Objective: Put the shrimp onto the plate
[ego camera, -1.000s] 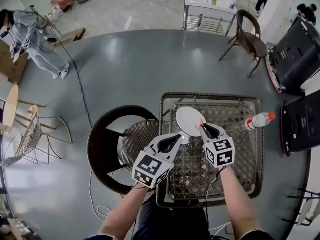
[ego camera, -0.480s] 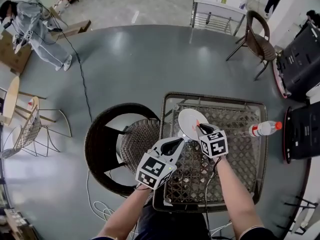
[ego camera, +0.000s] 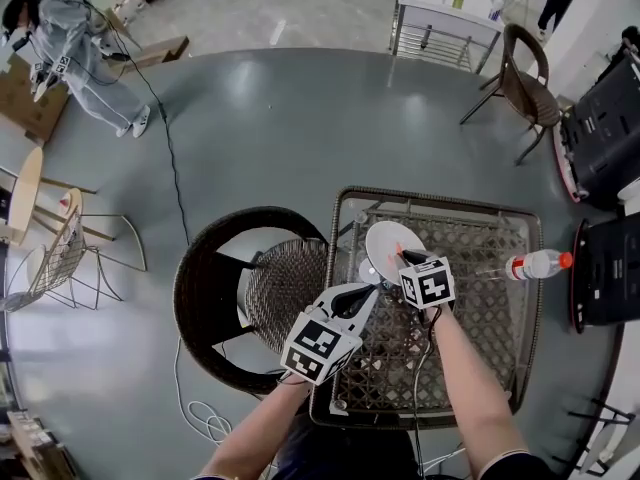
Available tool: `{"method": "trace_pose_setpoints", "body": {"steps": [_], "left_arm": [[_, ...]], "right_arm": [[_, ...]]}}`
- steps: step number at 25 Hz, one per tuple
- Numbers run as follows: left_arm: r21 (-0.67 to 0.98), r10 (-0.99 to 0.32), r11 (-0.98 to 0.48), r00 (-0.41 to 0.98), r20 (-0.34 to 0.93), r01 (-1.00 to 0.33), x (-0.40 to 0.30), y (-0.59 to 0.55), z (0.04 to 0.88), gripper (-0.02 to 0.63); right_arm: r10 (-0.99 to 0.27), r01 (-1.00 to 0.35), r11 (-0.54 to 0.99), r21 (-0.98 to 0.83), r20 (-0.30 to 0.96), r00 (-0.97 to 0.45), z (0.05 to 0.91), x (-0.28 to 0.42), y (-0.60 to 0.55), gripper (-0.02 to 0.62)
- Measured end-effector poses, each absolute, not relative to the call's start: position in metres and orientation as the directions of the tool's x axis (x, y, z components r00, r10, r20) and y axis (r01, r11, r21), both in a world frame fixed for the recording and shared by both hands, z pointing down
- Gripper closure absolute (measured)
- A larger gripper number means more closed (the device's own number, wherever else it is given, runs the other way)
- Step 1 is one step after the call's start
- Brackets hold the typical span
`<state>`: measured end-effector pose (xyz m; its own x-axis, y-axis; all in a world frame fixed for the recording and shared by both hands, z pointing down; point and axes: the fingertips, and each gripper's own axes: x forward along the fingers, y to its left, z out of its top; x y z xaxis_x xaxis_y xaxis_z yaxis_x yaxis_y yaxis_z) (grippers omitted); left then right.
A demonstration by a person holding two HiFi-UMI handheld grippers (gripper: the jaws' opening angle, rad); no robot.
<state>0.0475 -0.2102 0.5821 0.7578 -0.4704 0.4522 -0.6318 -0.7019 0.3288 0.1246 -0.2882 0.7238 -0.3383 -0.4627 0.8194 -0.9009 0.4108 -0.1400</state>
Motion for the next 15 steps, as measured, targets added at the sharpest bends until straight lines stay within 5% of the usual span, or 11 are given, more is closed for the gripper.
{"method": "trace_pose_setpoints", "body": {"steps": [15], "left_arm": [[0.336,-0.472,-0.696,0.757,0.453,-0.635,0.028,-0.208,0.577,0.597]], "right_arm": [[-0.390,-0.923,0.359,-0.139,0.876,-0.284,0.729,0.119,-0.302,0.538]]}}
